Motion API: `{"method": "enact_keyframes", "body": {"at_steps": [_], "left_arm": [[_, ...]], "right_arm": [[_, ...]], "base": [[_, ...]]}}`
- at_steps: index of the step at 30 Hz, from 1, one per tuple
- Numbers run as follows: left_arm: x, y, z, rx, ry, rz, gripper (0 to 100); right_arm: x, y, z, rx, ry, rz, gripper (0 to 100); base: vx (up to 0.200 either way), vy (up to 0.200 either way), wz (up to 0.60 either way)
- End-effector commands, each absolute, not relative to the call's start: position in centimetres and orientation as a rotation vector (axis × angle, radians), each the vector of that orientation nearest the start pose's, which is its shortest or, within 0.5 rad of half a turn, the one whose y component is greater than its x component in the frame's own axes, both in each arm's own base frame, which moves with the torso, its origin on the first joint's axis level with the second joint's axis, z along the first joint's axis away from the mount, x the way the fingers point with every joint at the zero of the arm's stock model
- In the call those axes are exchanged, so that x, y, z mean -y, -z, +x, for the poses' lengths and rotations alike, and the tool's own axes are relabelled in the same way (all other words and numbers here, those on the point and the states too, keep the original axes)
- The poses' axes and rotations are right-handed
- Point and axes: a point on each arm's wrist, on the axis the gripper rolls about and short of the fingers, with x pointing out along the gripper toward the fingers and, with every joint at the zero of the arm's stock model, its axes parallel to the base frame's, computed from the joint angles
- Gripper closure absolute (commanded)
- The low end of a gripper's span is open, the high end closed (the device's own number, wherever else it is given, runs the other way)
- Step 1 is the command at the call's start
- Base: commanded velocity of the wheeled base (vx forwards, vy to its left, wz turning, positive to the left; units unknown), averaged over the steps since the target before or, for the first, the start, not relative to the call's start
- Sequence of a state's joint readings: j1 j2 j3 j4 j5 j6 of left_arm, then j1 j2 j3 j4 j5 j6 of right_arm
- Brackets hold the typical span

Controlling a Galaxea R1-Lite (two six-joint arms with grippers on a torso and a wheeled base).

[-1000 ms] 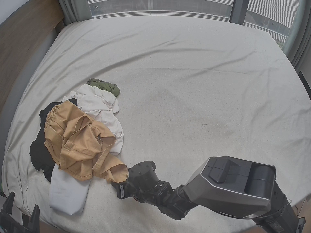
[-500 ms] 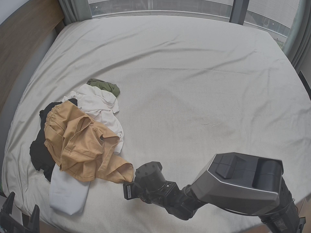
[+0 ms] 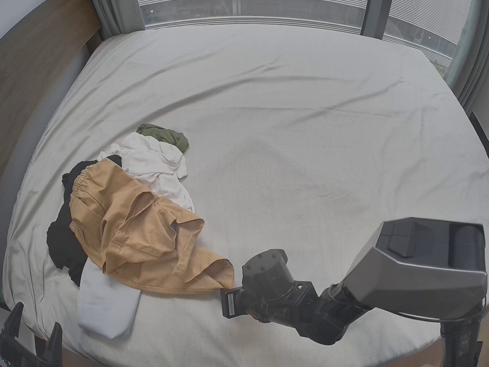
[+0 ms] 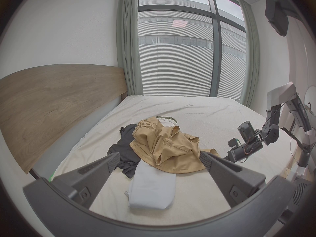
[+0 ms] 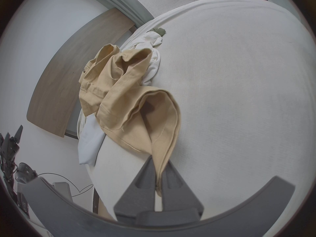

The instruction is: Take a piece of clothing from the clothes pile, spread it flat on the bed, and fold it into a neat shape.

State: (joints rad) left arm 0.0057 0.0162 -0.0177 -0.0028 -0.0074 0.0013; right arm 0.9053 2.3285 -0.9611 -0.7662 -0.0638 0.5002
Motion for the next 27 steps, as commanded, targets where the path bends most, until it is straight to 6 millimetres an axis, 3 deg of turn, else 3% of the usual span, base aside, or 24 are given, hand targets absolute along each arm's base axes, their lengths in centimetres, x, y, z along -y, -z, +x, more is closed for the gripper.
{"method": "enact_keyframes", "body": {"at_steps": [1,27], "left_arm": [[0.0,-7.6,-2.3,0.002,0.002,0.002,0],[0.0,-7.6,-2.3,0.002,0.003,-0.002,0]], "right_arm": [[-29.3,-2.5,24.4,-0.728,-0.630,0.180,100],[-20.8,-2.1,22.6,-0.779,-0.479,0.188,100]], "base": [[0.000,0.000,0.00],[0.000,0.000,0.00]]}}
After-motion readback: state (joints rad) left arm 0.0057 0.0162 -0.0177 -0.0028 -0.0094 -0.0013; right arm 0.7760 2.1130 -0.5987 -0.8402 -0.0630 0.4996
